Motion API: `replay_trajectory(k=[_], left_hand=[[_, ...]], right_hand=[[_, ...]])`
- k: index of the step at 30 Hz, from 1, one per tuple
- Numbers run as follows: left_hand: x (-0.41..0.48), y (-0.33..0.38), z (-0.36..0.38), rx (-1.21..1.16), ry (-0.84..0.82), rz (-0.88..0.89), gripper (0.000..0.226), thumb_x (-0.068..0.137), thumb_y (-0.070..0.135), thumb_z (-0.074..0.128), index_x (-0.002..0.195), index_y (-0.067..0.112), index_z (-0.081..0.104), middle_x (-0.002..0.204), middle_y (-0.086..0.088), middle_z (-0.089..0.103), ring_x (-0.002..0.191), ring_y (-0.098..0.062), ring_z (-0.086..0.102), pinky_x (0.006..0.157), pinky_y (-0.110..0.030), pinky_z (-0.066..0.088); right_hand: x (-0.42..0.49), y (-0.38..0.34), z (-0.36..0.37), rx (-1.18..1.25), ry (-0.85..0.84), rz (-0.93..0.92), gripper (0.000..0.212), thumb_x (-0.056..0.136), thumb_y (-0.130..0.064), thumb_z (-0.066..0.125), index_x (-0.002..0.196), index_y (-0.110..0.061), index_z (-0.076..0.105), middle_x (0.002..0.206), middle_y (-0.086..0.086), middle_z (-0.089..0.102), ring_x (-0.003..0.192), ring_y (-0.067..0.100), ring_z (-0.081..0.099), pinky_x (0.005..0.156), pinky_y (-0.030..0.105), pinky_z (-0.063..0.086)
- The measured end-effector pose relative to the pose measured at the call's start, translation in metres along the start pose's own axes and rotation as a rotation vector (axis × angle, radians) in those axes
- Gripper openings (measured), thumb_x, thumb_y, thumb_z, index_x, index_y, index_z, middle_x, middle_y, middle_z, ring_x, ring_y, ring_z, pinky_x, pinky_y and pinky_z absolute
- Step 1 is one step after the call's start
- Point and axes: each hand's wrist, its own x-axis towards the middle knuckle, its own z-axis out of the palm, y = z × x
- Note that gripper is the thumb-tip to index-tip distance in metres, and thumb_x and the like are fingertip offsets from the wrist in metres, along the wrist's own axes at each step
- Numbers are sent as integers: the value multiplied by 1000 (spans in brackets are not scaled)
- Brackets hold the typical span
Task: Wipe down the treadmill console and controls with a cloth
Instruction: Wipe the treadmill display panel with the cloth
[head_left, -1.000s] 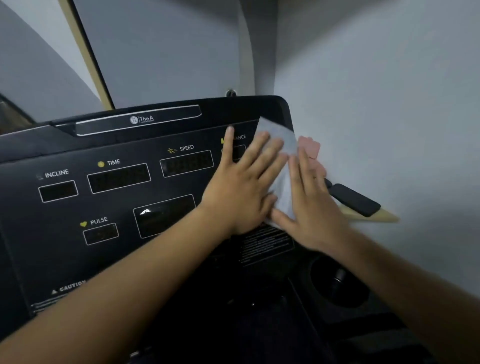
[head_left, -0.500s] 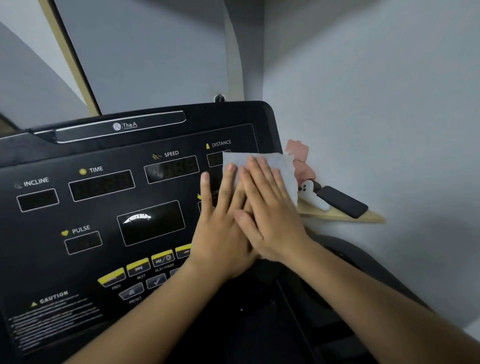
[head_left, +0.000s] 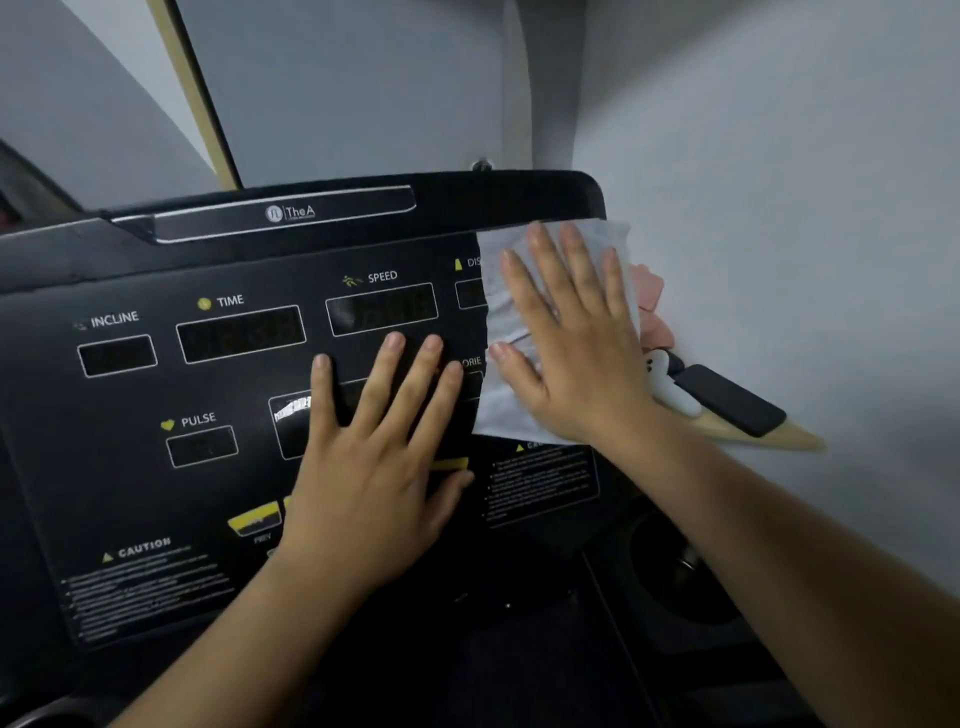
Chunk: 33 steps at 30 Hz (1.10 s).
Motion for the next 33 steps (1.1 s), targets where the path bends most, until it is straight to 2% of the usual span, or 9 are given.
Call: replay_trajectory(k=[3, 7, 10, 16, 19, 23, 25, 29, 33], left_hand=[[-7, 4, 8, -50, 0, -45, 80, 90, 58, 45, 156, 16, 26, 165, -12, 14, 152, -37, 5, 115, -69, 9], [-14, 3, 16, -37, 47, -66, 79, 91, 61, 42, 156, 19, 25, 165, -13, 12, 151, -40, 4, 113, -72, 9], [-14, 1, 18, -38, 71, -53, 78, 92, 62, 41, 156, 19, 26, 165, -13, 13, 151, -41, 5, 112, -73, 11], [-15, 2, 21, -31, 98, -63, 77, 93, 62, 41, 156, 19, 25, 165, -12, 12, 151, -40, 4, 113, -72, 11], [-15, -1, 27, -38, 124, -45, 77, 95, 63, 39, 157, 20, 23, 165, -12, 11, 151, -39, 4, 114, -71, 11], [-23, -8, 24, -85, 202, -31, 76, 94, 59, 45, 155, 18, 28, 164, -16, 14, 151, -40, 7, 114, -71, 10], [-34, -25, 15, -74, 266, -90, 73, 93, 57, 45, 153, 18, 35, 163, -18, 17, 150, -43, 10, 113, -72, 8], [-56, -83, 11, -4, 288, -255, 72, 92, 56, 42, 151, 15, 38, 162, -19, 18, 149, -44, 12, 114, -71, 5], [-65, -103, 20, -23, 257, -295, 70, 93, 53, 42, 150, 13, 40, 162, -18, 22, 150, -39, 14, 114, -69, 11]], right_hand=[[-23, -13, 5, -24, -36, 11, 74, 98, -57, 24, 156, -18, 2, 164, 12, -4, 150, 31, -8, 119, 57, 4], [-76, -22, 22, -9, -52, -189, 75, 97, -57, 36, 156, -18, 11, 163, 12, 4, 150, 34, 1, 118, 60, 8], [-76, -11, 25, 2, -35, -257, 72, 96, -58, 34, 155, -20, 17, 163, 10, 11, 150, 32, 6, 117, 60, 11], [15, -2, -5, -50, -19, -41, 73, 97, -60, 19, 157, -21, 3, 164, 11, -3, 150, 31, -6, 119, 57, 3], [14, -21, -4, -47, -15, -3, 73, 97, -60, 16, 156, -21, 0, 164, 12, -6, 150, 32, -8, 119, 58, 2], [-48, -22, 13, -20, -30, -228, 73, 97, -57, 33, 156, -20, 14, 163, 13, 6, 150, 33, 1, 118, 60, 8], [-49, -1, 15, -38, -17, -267, 73, 96, -60, 31, 155, -20, 15, 163, 13, 10, 150, 33, 5, 118, 61, 8], [5, 1, 2, -36, -15, -97, 77, 95, -60, 25, 157, -18, 6, 164, 14, 0, 150, 33, -4, 118, 60, 3], [27, -57, -4, -4, -2, 41, 79, 94, -60, 22, 156, -16, -2, 162, 17, -10, 149, 37, -11, 117, 61, -2]])
